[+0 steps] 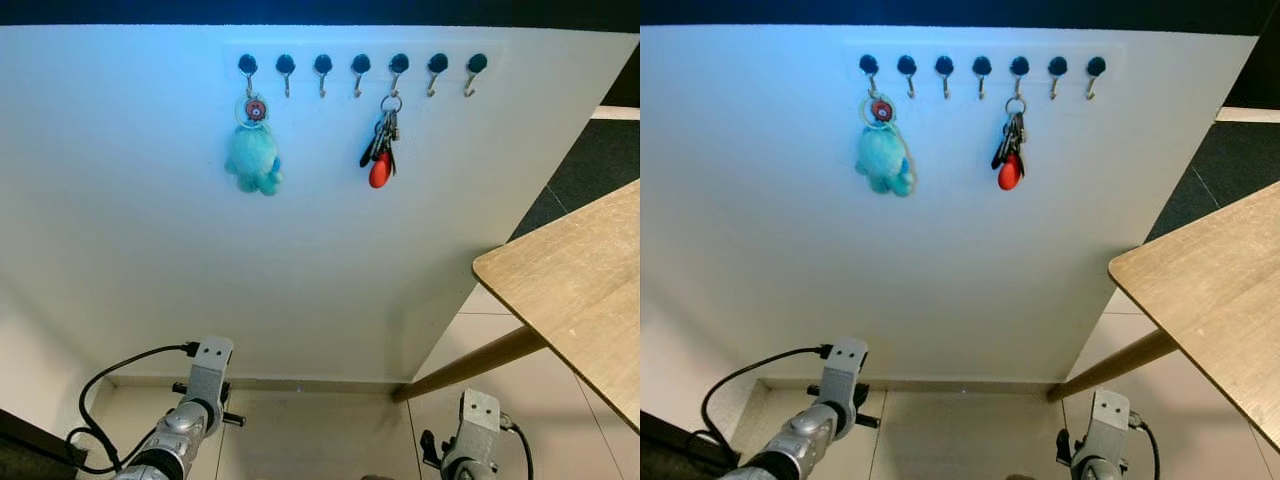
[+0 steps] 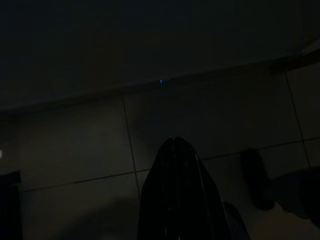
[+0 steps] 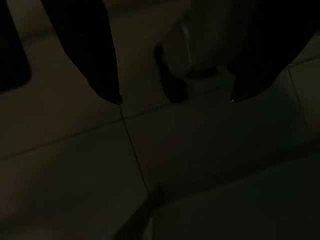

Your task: Hang keys on a hook

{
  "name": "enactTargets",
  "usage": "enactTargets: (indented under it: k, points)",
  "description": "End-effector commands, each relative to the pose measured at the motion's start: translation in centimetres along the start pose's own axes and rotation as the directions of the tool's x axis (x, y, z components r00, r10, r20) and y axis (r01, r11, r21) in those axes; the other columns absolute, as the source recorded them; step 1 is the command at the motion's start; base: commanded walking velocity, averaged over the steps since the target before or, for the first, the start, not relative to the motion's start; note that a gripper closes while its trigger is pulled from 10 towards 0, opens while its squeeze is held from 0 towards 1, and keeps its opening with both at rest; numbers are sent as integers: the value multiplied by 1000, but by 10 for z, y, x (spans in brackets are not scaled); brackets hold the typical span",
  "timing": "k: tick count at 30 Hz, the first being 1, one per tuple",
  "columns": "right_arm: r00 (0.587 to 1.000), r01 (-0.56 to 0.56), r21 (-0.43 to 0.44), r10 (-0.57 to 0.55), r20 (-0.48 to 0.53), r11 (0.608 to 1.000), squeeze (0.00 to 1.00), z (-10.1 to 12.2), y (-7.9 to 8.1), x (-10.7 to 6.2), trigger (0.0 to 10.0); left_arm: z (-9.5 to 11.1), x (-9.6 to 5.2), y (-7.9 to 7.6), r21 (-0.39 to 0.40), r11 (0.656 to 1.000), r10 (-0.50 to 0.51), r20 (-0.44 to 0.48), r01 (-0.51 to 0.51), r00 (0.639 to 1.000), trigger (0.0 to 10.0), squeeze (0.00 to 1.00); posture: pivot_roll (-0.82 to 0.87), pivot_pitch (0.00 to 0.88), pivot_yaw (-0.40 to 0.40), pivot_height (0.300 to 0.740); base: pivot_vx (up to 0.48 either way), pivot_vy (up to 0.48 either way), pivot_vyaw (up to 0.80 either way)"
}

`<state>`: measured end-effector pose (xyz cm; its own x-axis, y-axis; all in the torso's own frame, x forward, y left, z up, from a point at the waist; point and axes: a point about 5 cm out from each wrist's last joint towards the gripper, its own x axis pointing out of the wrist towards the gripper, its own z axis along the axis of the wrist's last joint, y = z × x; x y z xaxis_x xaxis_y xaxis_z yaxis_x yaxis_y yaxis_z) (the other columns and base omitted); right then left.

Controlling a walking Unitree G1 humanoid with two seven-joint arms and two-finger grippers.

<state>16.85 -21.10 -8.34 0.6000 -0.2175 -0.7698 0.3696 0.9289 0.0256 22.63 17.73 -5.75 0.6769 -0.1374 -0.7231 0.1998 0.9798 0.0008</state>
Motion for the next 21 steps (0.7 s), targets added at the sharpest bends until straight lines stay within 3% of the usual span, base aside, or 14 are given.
enactTargets:
  k: [1, 7, 21]
  points:
    - [1000, 12, -1, -12, 4, 1000, 0, 0, -3, 0, 10000, -3, 0, 0, 21, 1000, 17, -9, -17, 1000, 10000, 0, 6, 4, 21, 740, 0, 0, 0]
    - [1000, 5, -17, -5, 17, 1000, 0, 4, -3, 1, 10000, -2, 0, 2, 18, 999, 29, -2, -29, 1000, 10000, 0, 9, 10, 13, 740, 0, 0, -250]
    - [1000, -5, -15, 5, 24, 1000, 0, 3, 1, 1, 10000, 0, 0, 3, -16, 999, 48, 22, -48, 999, 10000, 0, 17, 37, 13, 740, 0, 0, -800]
